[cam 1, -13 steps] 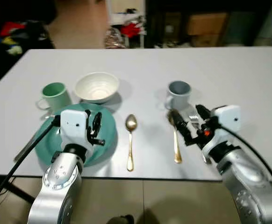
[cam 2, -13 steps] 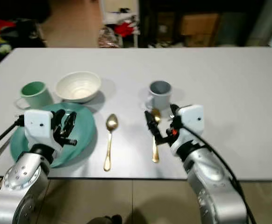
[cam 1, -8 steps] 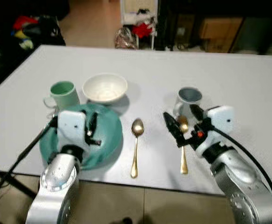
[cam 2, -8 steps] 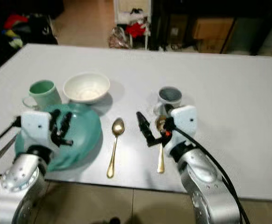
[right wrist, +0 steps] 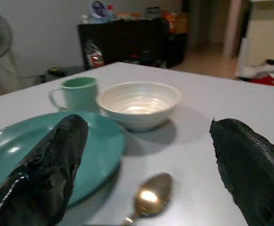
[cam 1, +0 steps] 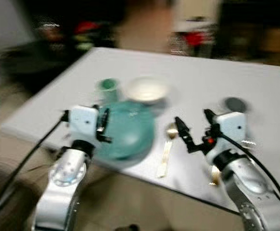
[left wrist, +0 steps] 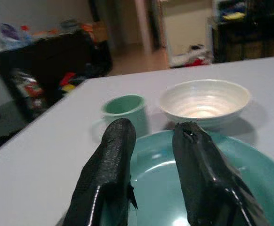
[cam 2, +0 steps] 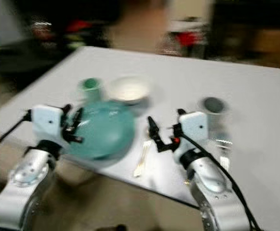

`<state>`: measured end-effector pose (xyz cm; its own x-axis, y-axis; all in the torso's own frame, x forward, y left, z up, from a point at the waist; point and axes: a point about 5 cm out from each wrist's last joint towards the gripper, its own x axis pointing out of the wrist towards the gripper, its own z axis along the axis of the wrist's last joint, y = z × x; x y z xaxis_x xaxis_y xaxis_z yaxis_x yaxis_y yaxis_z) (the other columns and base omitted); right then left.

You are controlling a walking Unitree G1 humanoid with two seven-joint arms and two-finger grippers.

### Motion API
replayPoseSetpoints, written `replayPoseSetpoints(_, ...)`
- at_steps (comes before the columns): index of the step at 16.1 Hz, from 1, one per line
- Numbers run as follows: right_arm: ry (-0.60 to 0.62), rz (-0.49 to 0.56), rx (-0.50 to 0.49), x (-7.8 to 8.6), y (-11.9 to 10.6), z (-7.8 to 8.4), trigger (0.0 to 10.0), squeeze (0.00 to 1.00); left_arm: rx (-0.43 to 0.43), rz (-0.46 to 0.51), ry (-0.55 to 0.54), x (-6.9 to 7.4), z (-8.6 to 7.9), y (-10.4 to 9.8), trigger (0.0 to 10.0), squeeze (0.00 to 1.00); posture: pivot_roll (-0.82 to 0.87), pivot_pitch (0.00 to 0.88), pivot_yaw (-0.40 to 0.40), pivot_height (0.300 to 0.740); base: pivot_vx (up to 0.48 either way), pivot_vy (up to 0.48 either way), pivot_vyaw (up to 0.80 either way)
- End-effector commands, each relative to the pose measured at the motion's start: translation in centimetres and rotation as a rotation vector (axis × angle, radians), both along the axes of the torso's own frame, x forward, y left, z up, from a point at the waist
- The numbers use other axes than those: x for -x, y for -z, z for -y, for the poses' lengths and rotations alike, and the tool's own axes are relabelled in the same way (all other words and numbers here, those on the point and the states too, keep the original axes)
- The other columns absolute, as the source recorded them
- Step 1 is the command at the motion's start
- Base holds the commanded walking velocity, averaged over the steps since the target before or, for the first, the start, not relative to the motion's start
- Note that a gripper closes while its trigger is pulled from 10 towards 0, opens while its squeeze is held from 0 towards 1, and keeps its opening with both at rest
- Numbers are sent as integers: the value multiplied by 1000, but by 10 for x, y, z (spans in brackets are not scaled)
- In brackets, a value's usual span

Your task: Setting the table

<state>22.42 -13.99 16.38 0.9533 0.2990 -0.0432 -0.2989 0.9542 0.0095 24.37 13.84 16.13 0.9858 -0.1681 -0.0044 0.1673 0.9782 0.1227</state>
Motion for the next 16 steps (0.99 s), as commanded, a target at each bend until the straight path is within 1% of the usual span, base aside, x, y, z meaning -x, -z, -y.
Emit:
replayPoseSetpoints(1,-8,19,-5,1,-4,-4,10000,1000,-19,-3,-20,-1,-6,1,10000,0,-39,0,85,740,0,0,800)
replayPoseSetpoints(4,-13,26,-6,-1,-6,-5,10000,1000,-23,2,-32,-2,-9,0,10000,0,-29,0,64,740,0,0,800)
replayPoseSetpoints(6,-30,21,-7,-2,-7,-6,10000,1000,-18,-13,-65,3,-13,2,10000,0,-27,0,58,740,0,0,800)
replayPoseSetpoints(7,-12,24,-31,-1,-9,-6,10000,1000,-7,-23,-58,8,-12,3,10000,0,-25,0,53,740,0,0,800)
replayPoseSetpoints(8,-13,20,-36,-1,-8,-6,10000,1000,-13,-29,-56,9,-12,5,10000,0,-24,0,52,740,0,0,800)
replayPoseSetpoints(9,1,23,-8,-3,-6,-4,10000,1000,-20,-38,-62,10,-13,8,10000,0,-23,0,51,740,0,0,800)
replayPoseSetpoints(10,15,52,71,-4,-5,-2,10000,1000,-21,-41,-72,10,-14,9,10000,0,-22,0,51,740,0,0,800)
replayPoseSetpoints(11,7,50,71,-4,-4,-3,10000,1000,-19,-39,-73,10,-14,8,10000,0,-21,0,52,740,0,0,800)
replayPoseSetpoints(12,-5,51,52,-4,-5,-4,10000,1000,-19,-35,-74,9,-15,6,10000,0,-22,0,58,740,0,0,800)
replayPoseSetpoints(14,12,63,67,-4,-4,-1,10000,1000,-31,-42,-81,7,-15,10,10000,0,-30,0,73,740,0,0,800)
replayPoseSetpoints(16,46,73,80,-3,-3,4,10000,1000,-17,-34,-63,7,-12,6,10000,0,-33,0,79,740,0,0,800)
